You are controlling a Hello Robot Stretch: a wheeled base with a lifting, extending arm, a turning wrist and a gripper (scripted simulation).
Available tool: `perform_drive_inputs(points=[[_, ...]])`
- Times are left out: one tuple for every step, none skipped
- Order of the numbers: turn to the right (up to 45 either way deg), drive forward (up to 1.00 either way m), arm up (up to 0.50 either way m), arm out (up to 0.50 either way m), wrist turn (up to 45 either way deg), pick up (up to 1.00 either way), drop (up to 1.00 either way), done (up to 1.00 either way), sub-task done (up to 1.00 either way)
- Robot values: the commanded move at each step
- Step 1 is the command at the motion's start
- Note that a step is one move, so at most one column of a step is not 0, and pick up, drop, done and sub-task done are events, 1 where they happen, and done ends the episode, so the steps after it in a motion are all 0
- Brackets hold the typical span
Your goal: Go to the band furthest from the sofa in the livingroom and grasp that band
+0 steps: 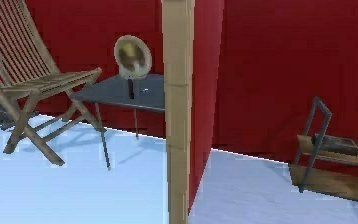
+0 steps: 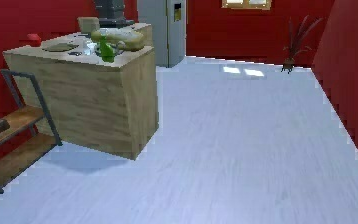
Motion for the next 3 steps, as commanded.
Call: perform_drive_inputs(points=[[0.0, 0.25, 0.0, 0.0, 0.0, 0.0, 0.0, 0.0, 0.0], [-45.0, 0.0, 0.0, 0.0, 0.0, 0.0, 0.0, 0.0, 0.0], [-3.0, 0.0, 0.0, 0.0, 0.0, 0.0, 0.0, 0.0, 0.0]])
